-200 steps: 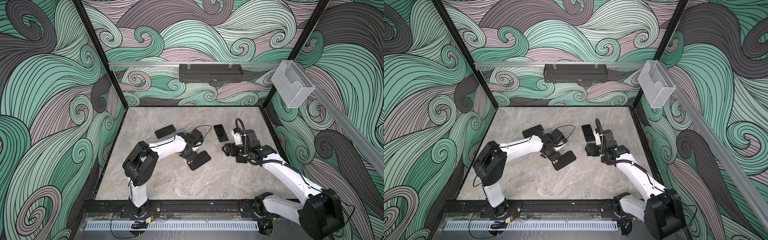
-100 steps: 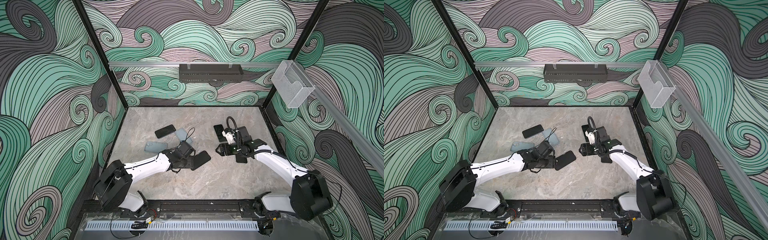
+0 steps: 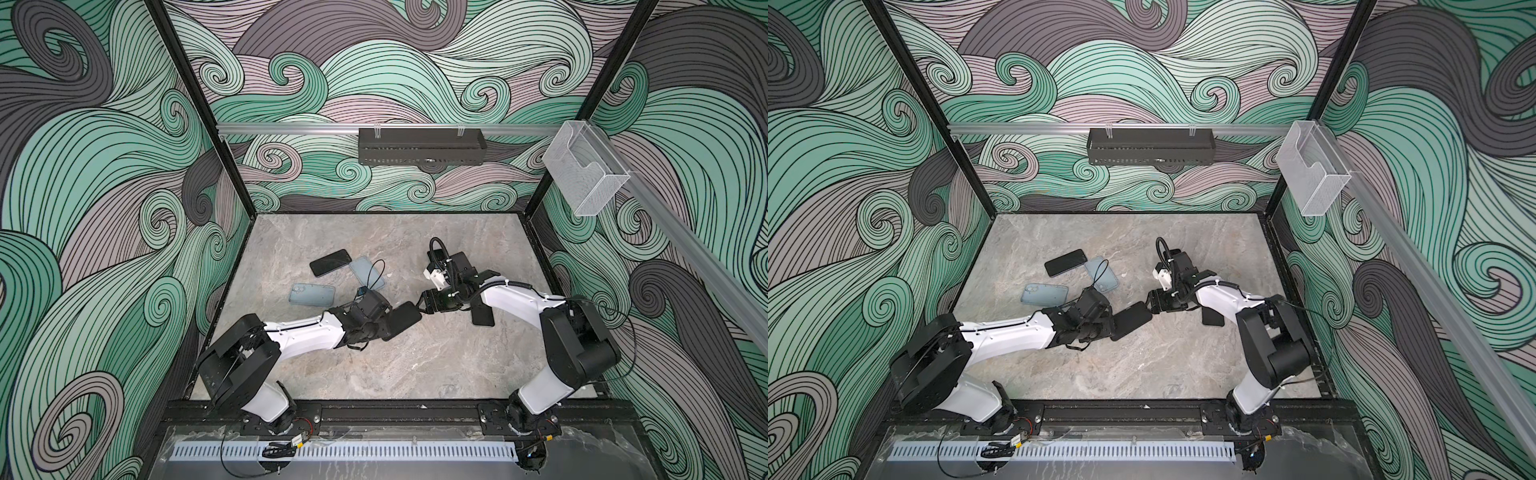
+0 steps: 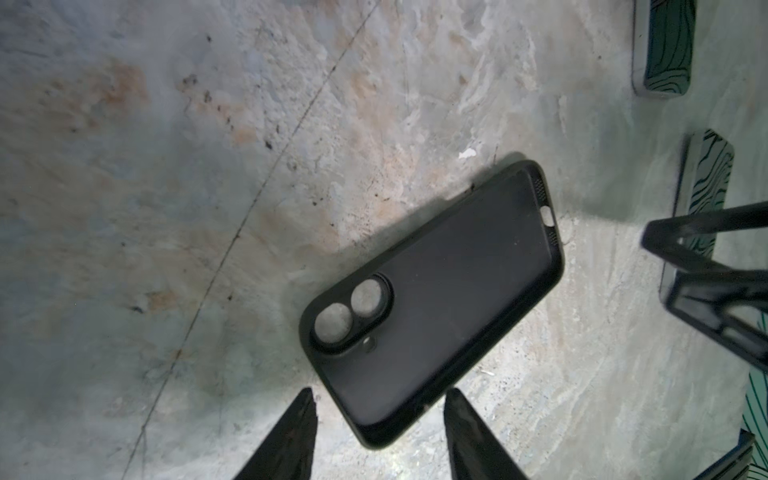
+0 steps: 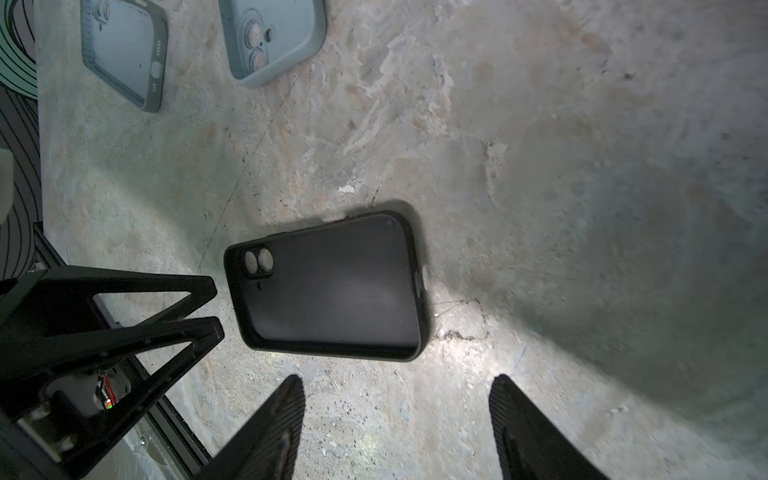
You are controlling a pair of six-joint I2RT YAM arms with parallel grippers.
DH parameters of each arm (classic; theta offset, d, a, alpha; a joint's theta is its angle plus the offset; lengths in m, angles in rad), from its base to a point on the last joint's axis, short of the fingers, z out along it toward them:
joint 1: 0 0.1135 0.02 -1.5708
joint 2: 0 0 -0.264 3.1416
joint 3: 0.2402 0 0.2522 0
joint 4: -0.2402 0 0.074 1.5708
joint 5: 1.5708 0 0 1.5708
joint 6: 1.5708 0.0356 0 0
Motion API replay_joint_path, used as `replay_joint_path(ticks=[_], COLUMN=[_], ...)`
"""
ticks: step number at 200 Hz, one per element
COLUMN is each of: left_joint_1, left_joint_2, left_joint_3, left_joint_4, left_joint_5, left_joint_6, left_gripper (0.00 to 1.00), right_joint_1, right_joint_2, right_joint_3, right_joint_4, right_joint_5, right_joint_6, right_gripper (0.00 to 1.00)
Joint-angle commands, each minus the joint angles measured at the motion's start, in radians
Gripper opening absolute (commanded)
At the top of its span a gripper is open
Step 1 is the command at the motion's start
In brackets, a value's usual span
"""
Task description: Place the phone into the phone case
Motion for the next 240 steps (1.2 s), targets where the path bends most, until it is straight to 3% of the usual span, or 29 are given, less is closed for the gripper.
replay_joint_path(ticks=[1,82,134,196,240], left_joint_1=[-0.006,-0.006,0.012,0.082,0.122], left_joint_2=[0.012,0.038,0.127,0.125,0.075], left_joint_3=[0.008,0.059,0.16,0.142,0.137], left_joint_4=[0.008,-0.123,-0.182,-0.169,-0.211], left_joint_5=[-0.025,-0.064,-0.022,-0.009,-0.02], left_joint_6=[-0.023,-0.03,0.064,0.11,0.143], left_gripper=[0.49,0.45,0.41,0.32,0.36], right_joint_1=[0.017,0.049,0.071,0.115,0.153], right_joint_2=[0.035,0.128,0.145,0.109,0.077], right_joint_3=[0.028,0.046,0.049,0.024,0.012], right_joint_4=[0.016,0.053,0.047,0.027,-0.004], right_joint_5=[-0.034,-0.007,-0.029,-0.023,0.009], right_joint_6=[-0.003,-0.003,0.012,0.034,0.076], right_gripper=[0.7,0.69,0.62,0.59,0.58])
